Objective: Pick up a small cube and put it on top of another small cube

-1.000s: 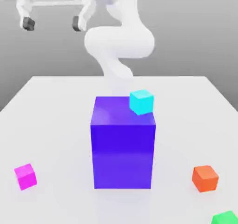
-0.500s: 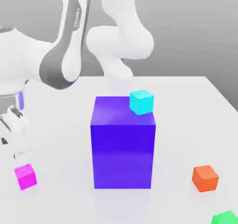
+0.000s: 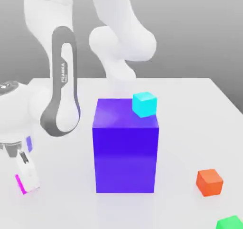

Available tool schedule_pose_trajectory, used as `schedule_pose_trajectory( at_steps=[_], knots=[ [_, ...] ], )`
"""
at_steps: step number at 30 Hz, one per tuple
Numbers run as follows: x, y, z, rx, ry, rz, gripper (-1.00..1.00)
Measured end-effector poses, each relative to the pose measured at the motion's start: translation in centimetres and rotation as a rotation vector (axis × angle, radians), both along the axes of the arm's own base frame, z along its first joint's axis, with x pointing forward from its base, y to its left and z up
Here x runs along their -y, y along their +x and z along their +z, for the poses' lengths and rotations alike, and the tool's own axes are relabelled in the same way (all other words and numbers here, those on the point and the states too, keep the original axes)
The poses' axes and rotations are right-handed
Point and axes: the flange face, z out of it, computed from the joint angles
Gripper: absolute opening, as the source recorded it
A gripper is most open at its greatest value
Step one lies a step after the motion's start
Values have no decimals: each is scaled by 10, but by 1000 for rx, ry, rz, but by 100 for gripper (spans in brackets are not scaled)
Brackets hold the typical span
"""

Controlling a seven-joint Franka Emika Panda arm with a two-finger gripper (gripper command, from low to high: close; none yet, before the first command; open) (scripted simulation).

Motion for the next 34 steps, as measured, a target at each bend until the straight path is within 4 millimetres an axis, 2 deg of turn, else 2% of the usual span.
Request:
schedule_pose_trajectory(
  at_steps=[3, 4, 7, 10, 13, 18, 22, 27, 28, 30, 31, 34],
  knots=[
    [-1, 0, 33, 0, 1, 1, -100],
    [-8, 7, 39, -4, 3, 13, -100],
    [-54, 52, 38, -31, 15, 84, -100],
    [-112, 95, 35, -56, 21, 160, -100],
    [-178, 129, 35, -74, 20, 233, -100],
    [-297, 167, 42, -81, 11, 340, -100],
    [-395, 178, 58, -63, 2, 411, -100],
    [-509, 172, 87, -11, 1, 471, -100],
    [-519, 171, 80, -4, 2, 474, -100],
    [-527, 170, 51, 0, 2, 477, -100],
    [-528, 169, 39, 0, 2, 478, 100],
    [-528, 169, 39, 0, 2, 478, 100]
  ],
)
